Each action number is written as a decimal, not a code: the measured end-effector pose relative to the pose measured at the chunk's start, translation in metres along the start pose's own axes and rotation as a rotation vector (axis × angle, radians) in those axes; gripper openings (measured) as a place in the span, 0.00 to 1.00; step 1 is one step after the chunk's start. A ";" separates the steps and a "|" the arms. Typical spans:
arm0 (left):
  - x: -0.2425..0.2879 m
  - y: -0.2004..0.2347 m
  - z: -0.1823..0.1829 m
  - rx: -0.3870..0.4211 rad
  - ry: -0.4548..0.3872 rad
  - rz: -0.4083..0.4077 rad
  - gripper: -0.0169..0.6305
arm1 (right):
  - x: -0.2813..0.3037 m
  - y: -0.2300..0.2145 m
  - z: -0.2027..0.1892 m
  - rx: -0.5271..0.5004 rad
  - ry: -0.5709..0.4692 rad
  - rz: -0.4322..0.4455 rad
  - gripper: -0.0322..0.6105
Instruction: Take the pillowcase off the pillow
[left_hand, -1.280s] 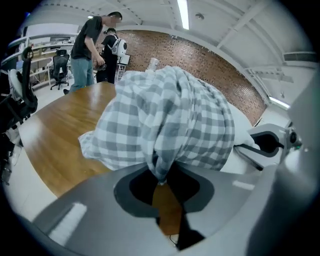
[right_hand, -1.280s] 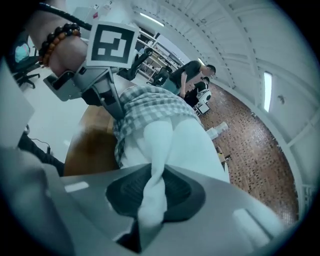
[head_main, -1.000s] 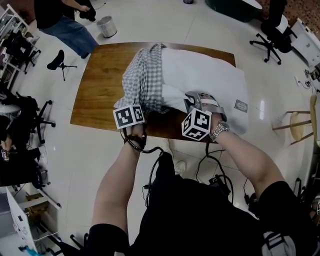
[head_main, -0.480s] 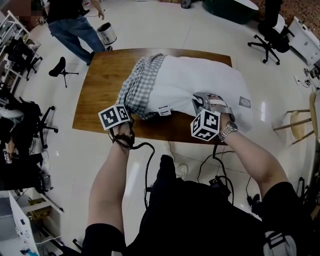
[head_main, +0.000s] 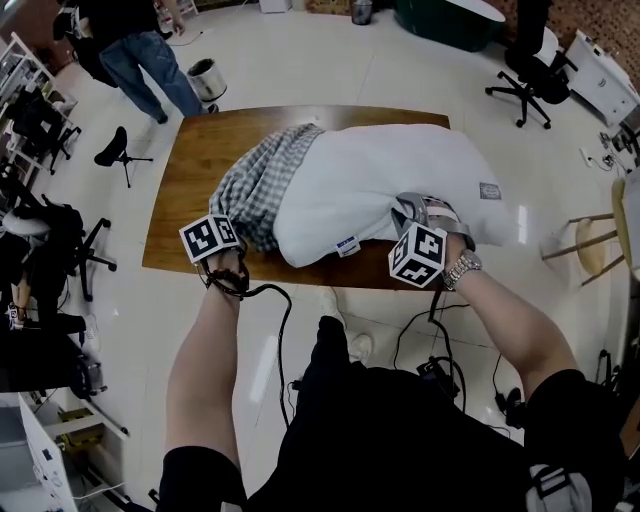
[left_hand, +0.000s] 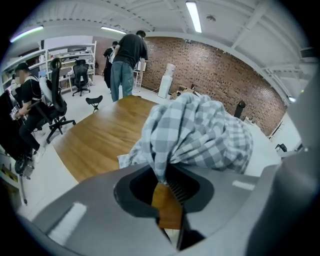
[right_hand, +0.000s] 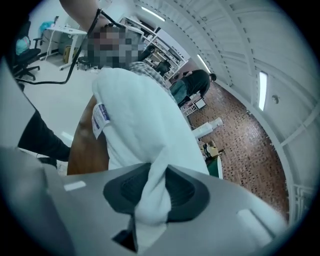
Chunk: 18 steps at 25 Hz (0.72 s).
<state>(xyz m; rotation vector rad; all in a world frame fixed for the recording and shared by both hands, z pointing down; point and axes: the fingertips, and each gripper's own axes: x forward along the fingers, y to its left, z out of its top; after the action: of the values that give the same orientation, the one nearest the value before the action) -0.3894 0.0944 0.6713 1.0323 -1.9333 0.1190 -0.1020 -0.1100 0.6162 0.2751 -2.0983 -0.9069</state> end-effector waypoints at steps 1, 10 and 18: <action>-0.002 0.001 -0.003 0.005 0.003 0.005 0.13 | -0.004 0.008 -0.002 -0.004 0.006 0.027 0.24; -0.035 -0.014 0.001 0.099 -0.079 0.085 0.43 | -0.072 0.028 0.011 0.074 -0.015 0.204 0.44; -0.063 -0.036 0.008 0.145 -0.151 0.037 0.44 | -0.097 0.022 0.041 0.164 -0.089 0.187 0.44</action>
<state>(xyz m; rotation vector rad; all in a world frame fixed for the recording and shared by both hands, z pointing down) -0.3547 0.1067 0.6082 1.1289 -2.1062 0.2096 -0.0684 -0.0275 0.5560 0.1223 -2.2415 -0.6485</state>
